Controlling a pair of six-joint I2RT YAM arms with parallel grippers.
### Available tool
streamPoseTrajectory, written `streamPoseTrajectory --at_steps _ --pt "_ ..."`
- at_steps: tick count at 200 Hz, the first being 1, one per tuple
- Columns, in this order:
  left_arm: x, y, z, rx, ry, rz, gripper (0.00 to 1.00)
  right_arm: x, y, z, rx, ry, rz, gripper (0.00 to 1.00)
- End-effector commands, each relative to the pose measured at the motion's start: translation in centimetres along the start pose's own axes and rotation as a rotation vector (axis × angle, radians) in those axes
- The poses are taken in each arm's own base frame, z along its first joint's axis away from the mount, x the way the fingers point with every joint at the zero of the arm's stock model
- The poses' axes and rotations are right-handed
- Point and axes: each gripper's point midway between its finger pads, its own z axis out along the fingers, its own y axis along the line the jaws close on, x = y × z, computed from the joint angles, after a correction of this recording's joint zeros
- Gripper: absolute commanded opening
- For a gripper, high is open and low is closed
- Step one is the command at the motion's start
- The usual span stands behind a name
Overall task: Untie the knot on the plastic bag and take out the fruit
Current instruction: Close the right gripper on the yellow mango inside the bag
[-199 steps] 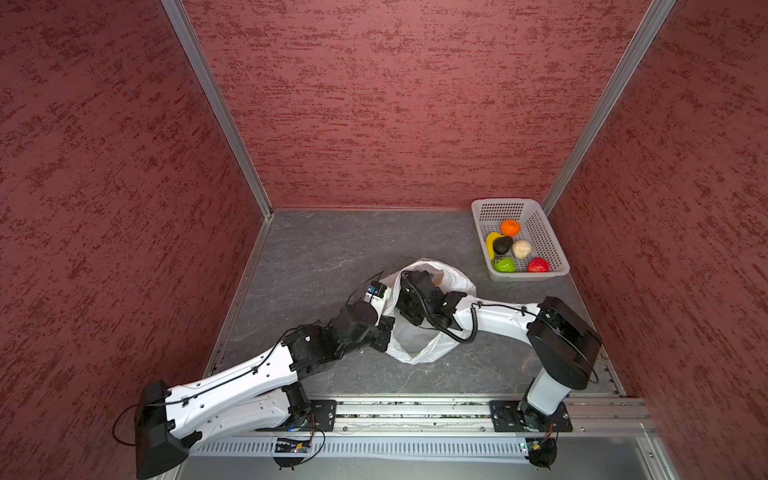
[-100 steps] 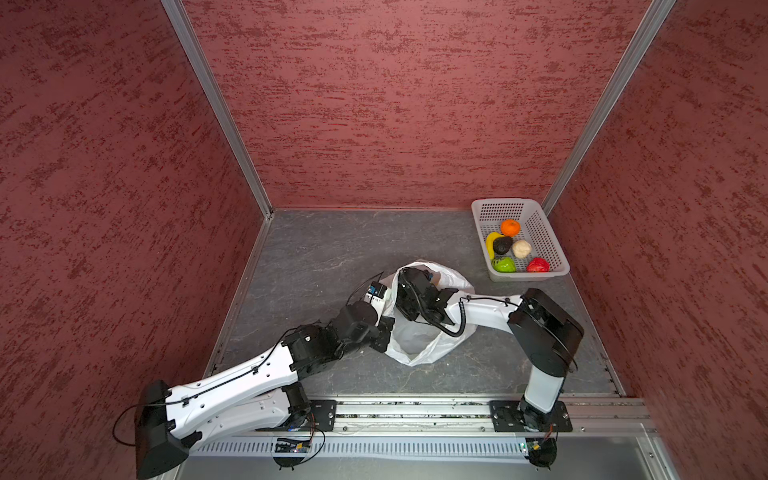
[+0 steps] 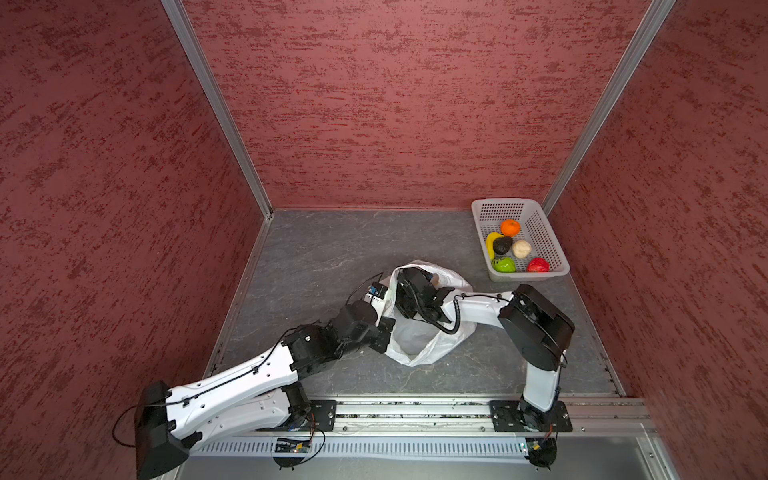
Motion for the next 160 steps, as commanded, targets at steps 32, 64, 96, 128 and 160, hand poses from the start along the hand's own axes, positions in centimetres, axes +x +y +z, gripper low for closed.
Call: streamPoseTrajectory --at_steps 32,64,96,128,160 --pt "0.3 -0.1 -0.2 0.025 -0.004 0.011 0.0 -1.1 0.6 1.4 -0.035 -0.036 0.121 0.63" --pt "0.2 0.1 -0.5 0.025 -0.009 0.01 0.0 -1.2 -0.5 2.2 -0.008 -0.034 0.14 0.54" --pt "0.4 0.4 -0.7 0.023 -0.007 0.008 0.0 -1.0 -0.8 2.2 -0.015 -0.025 0.143 0.33" --pt "0.5 0.7 -0.7 0.017 -0.007 -0.001 0.0 -1.0 0.3 1.3 -0.04 -0.026 0.124 0.25" --pt "0.2 1.1 -0.6 0.006 -0.02 -0.01 0.0 -0.7 1.5 -0.5 -0.039 -0.015 0.045 0.23"
